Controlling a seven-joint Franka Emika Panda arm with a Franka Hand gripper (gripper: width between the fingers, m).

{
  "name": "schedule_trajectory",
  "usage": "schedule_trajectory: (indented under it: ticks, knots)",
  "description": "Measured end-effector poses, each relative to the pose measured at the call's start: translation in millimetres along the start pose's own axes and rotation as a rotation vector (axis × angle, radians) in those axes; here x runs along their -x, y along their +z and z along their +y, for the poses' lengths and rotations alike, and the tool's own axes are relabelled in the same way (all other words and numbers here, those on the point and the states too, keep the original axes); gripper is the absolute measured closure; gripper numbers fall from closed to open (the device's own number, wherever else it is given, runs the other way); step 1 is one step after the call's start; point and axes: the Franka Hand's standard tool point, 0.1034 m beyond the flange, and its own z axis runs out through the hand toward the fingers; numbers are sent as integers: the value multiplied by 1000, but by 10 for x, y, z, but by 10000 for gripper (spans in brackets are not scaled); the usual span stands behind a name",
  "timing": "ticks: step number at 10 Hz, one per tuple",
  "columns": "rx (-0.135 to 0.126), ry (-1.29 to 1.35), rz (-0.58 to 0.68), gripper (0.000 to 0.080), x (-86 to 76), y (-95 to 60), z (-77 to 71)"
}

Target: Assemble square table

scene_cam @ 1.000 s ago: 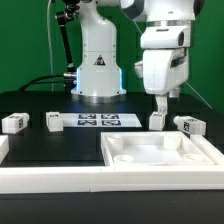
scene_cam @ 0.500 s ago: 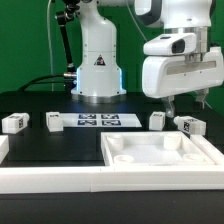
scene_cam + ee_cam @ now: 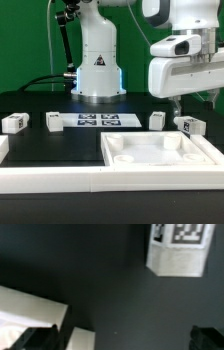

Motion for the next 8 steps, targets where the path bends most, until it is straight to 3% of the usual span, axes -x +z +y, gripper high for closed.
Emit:
schedule_trajectory:
  ticks: [4, 5, 7, 8]
  knots:
    - [-3, -9, -39, 151, 36, 37, -52]
    - [-4, -11, -149, 151, 107, 32, -54]
    - [-10, -7, -251, 151, 71, 31, -59]
    - [-18, 7, -326, 151, 129, 58, -62]
